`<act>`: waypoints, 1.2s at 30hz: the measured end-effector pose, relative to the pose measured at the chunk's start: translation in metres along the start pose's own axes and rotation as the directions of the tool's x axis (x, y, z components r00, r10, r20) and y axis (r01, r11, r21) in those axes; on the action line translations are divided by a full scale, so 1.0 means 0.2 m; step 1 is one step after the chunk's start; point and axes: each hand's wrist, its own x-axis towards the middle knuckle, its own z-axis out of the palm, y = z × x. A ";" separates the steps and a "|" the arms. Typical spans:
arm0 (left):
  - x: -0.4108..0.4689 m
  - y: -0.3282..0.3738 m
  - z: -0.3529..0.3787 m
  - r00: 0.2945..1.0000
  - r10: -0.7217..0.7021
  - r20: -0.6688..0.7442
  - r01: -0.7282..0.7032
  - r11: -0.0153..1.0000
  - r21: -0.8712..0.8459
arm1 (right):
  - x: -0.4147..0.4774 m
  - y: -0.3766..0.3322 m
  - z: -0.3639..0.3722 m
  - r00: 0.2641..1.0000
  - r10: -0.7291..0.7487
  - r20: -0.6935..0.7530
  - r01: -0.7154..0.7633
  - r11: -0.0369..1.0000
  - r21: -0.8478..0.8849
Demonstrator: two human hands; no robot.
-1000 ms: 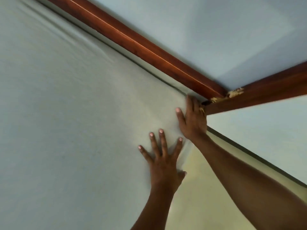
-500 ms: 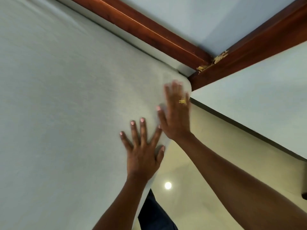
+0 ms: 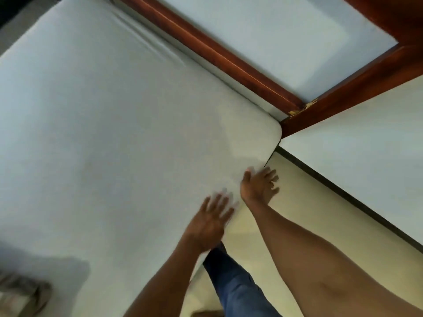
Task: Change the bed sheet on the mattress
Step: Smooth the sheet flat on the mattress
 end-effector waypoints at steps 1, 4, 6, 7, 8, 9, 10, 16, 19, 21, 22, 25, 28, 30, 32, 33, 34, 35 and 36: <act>-0.07 -0.04 -0.07 0.995 -0.097 -0.012 0.098 0.995 0.028 | -0.11 -0.04 0.00 0.997 -0.081 0.009 0.081 0.997 -0.020; -0.30 -0.16 -0.23 0.930 -0.363 -0.051 0.366 0.929 0.052 | -0.43 -0.19 0.01 0.954 -0.292 0.068 0.294 0.956 -0.020; -0.50 -0.20 -0.31 0.865 -0.492 -0.095 0.498 0.866 0.050 | -0.66 -0.28 0.03 0.906 -0.412 0.095 0.415 0.909 -0.022; -0.60 -0.19 -0.34 0.831 -0.545 -0.109 0.551 0.834 0.032 | -0.77 -0.30 0.03 0.877 -0.467 0.113 0.472 0.881 -0.025; -0.75 -0.17 -0.39 0.786 -0.604 -0.130 0.611 0.792 0.014 | -0.93 -0.32 0.04 0.840 -0.525 0.137 0.535 0.844 -0.041; -0.87 -0.13 -0.43 0.753 -0.642 -0.148 0.649 0.760 0.005 | -1.05 -0.31 0.03 0.807 -0.571 0.153 0.584 0.809 -0.059; -0.98 -0.09 -0.46 0.726 -0.670 -0.152 0.678 0.735 -0.001 | -1.17 -0.30 0.02 0.778 -0.605 0.170 0.622 0.780 -0.070; -1.89 0.16 -0.66 0.502 -0.845 -0.182 0.856 0.516 -0.038 | -2.08 -0.25 -0.03 0.538 -0.798 0.271 0.839 0.536 -0.087; -2.26 0.24 -0.79 0.383 -0.903 -0.197 0.910 0.405 -0.086 | -2.45 -0.23 -0.03 0.373 -0.879 0.299 0.928 0.356 -0.111; -2.49 0.26 -0.86 0.315 -0.929 -0.196 0.933 0.341 -0.116 | -2.66 -0.25 -0.01 0.252 -0.914 0.318 0.966 0.220 -0.133; -2.59 0.26 -0.89 0.284 -0.940 -0.188 0.941 0.310 -0.132 | -2.75 -0.26 0.00 0.197 -0.923 0.332 0.977 0.157 -0.144; -2.85 0.23 -0.89 0.184 -0.963 -0.197 0.963 0.216 -0.161 | -2.94 -0.31 0.05 0.073 -0.926 0.371 0.986 0.011 -0.166; -3.06 0.17 -0.81 0.119 -0.984 -0.135 0.969 0.145 -0.202 | -3.04 -0.43 0.17 0.009 -0.906 0.423 0.976 -0.084 -0.201; -3.17 0.13 -0.74 0.106 -0.991 -0.083 0.971 0.121 -0.204 | -3.06 -0.54 0.26 0.018 -0.886 0.463 0.972 -0.093 -0.216; -3.28 0.07 -0.67 0.078 -0.997 -0.022 0.972 0.081 -0.219 | -3.07 -0.69 0.37 0.057 -0.847 0.528 0.974 -0.069 -0.217; -3.33 0.03 -0.63 0.056 -0.998 -0.009 0.971 0.057 -0.234 | -3.07 -0.76 0.41 0.081 -0.830 0.552 0.976 -0.047 -0.214; -3.40 -0.02 -0.58 0.031 -0.999 0.020 0.966 0.025 -0.257 | -3.10 -0.84 0.49 0.119 -0.806 0.580 0.979 -0.001 -0.202; -3.44 -0.05 -0.56 0.004 -0.999 0.041 0.955 -0.008 -0.296 | -3.10 -0.91 0.53 0.154 -0.788 0.596 0.984 0.066 -0.167; -3.49 -0.09 -0.52 -0.035 -0.997 0.068 0.932 -0.057 -0.357 | -3.13 -0.97 0.59 0.182 -0.768 0.613 0.983 0.135 -0.123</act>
